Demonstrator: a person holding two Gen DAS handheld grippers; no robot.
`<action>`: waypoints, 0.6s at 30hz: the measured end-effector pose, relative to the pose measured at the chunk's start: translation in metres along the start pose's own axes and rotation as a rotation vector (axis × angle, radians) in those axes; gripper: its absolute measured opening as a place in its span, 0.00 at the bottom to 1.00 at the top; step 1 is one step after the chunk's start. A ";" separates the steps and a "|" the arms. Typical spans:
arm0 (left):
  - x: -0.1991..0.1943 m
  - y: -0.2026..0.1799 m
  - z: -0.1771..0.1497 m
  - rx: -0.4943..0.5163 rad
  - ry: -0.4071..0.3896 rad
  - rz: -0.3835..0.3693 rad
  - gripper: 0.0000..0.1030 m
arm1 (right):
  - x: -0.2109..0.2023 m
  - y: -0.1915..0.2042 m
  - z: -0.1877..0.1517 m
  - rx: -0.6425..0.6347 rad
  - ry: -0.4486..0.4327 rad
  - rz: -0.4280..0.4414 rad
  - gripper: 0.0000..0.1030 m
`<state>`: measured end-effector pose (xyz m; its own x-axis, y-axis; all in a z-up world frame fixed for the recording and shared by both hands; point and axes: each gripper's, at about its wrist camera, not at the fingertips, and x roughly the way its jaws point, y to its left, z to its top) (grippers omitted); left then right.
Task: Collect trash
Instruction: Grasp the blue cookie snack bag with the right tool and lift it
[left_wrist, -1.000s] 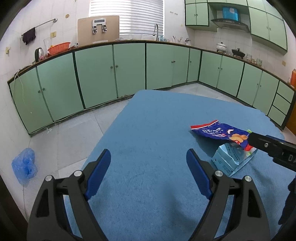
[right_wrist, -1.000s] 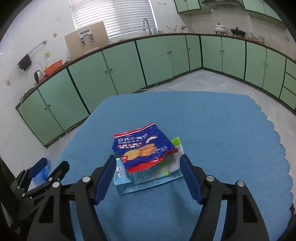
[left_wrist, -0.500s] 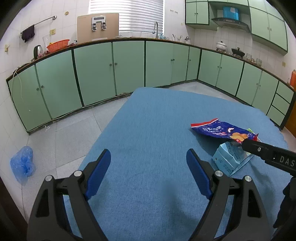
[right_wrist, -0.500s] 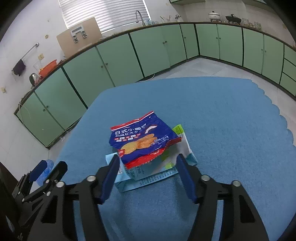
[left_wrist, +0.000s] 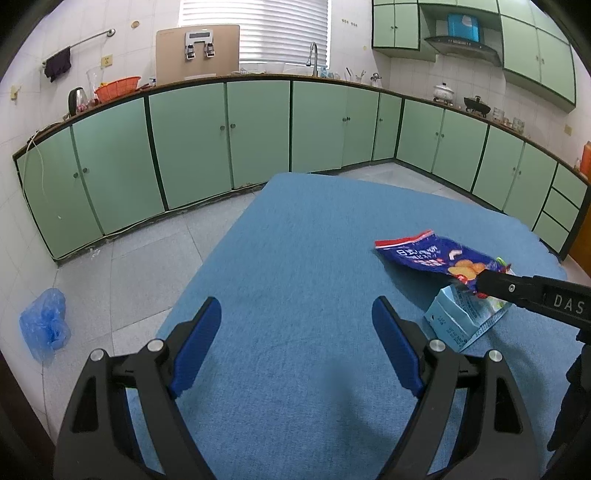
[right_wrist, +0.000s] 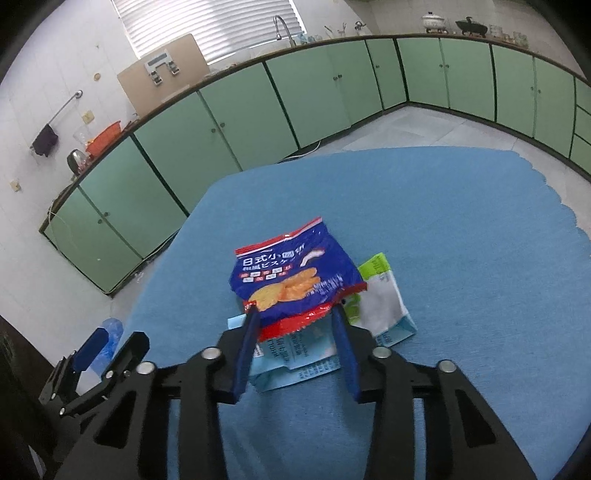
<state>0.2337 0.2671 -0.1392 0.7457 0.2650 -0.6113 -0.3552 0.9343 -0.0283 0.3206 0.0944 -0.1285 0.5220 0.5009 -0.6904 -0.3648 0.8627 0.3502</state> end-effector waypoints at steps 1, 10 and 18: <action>0.000 0.000 0.000 -0.001 0.001 0.000 0.79 | 0.000 -0.001 0.000 0.002 0.001 0.007 0.24; 0.003 0.004 0.002 -0.002 0.010 0.000 0.79 | -0.008 -0.005 0.001 -0.022 -0.023 0.019 0.03; 0.001 -0.001 0.001 0.002 0.007 -0.002 0.79 | -0.034 -0.022 -0.005 0.002 -0.063 0.033 0.01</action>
<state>0.2358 0.2666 -0.1392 0.7425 0.2620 -0.6164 -0.3532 0.9351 -0.0280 0.3066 0.0582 -0.1157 0.5571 0.5325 -0.6373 -0.3812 0.8457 0.3734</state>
